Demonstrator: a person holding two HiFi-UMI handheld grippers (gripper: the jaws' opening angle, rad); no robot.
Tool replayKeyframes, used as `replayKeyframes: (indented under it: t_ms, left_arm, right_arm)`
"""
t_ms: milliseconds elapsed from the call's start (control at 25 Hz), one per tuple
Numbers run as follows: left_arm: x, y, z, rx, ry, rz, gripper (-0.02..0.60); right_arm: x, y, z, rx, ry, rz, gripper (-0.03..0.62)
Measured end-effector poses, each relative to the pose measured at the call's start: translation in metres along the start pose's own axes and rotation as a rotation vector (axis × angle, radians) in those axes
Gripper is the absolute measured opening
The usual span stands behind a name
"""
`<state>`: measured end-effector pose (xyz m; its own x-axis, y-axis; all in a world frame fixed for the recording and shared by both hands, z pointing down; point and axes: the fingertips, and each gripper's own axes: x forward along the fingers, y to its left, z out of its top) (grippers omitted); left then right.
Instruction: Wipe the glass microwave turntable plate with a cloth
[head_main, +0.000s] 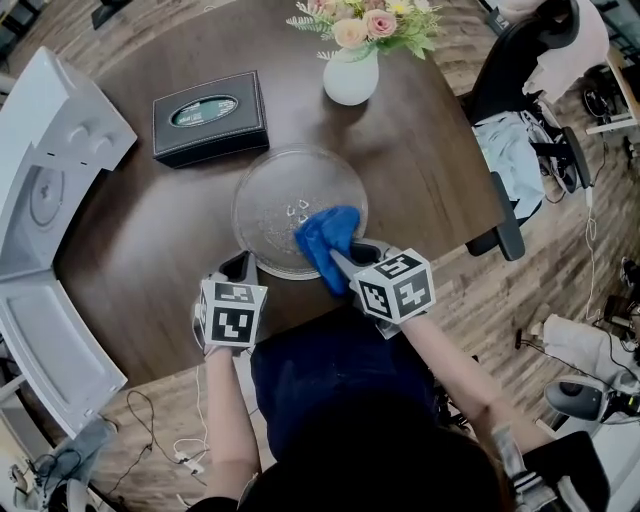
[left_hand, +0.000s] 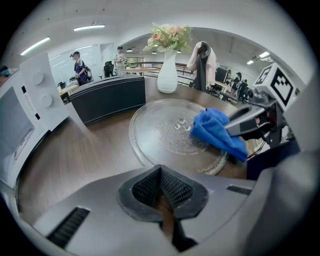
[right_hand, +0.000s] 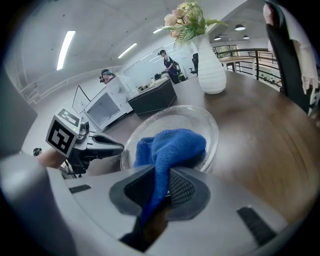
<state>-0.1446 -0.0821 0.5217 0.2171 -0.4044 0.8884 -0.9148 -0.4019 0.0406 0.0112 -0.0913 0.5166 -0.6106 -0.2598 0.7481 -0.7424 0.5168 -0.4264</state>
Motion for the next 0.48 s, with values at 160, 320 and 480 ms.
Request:
replayKeyframes:
  t_ms: [160, 320, 480]
  left_arm:
    - [0.001, -0.001, 0.000, 0.006, 0.004, -0.002, 0.003]
    - [0.001, 0.000, 0.000, 0.003, 0.003, 0.002, 0.003]
    - [0.001, -0.001, 0.000, 0.023, 0.004, 0.003, 0.003]
  right_arm:
    - [-0.008, -0.013, 0.000, -0.003, -0.004, -0.029, 0.052]
    - [-0.017, -0.024, 0.001, -0.004, -0.010, -0.058, 0.052]
    - [-0.027, -0.041, 0.004, 0.023, -0.029, -0.093, 0.052]
